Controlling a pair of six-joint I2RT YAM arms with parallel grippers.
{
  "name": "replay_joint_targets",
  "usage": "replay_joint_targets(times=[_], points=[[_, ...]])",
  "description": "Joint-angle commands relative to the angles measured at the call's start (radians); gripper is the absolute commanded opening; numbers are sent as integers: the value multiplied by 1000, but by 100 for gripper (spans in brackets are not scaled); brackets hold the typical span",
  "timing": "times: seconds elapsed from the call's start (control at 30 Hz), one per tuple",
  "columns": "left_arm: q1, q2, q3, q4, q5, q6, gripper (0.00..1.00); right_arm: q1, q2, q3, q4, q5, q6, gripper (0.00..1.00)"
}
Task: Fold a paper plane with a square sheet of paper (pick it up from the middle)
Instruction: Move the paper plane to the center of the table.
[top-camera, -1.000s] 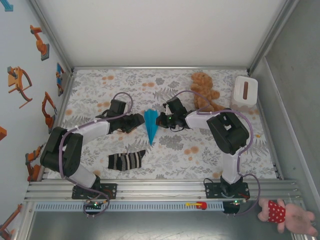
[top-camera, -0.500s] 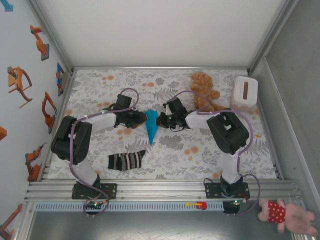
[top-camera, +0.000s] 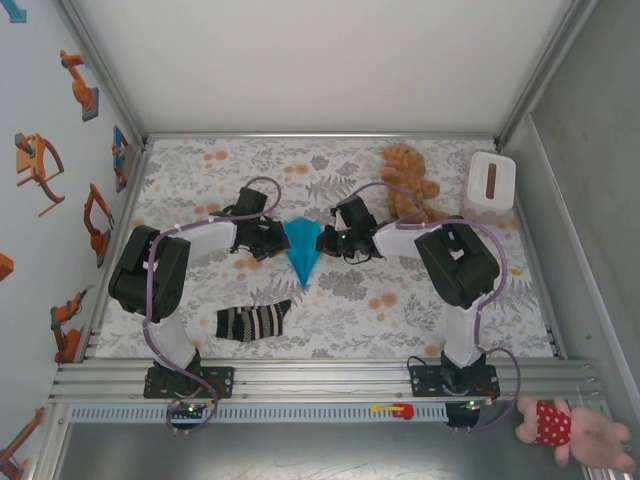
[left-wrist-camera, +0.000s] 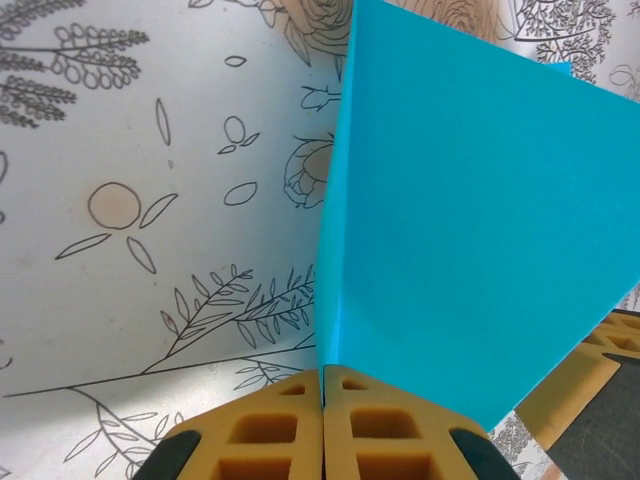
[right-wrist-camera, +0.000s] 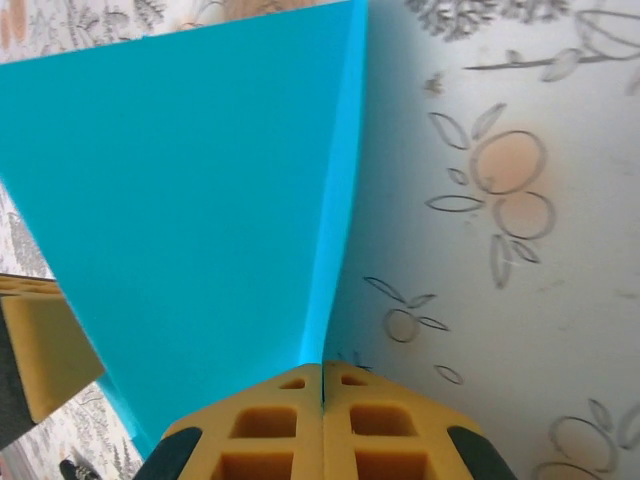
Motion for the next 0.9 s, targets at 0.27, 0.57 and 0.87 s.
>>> replay_joint_targets(times=[0.27, 0.57, 0.87], points=[[-3, -55, -26, 30, -2, 36, 6, -30, -87, -57, 13, 55, 19, 0], [-6, -28, -59, 61, 17, 29, 6, -32, -30, -56, 21, 47, 29, 0], [-5, -17, -71, 66, 11, 41, 9, -32, -31, -42, -18, 58, 20, 2]])
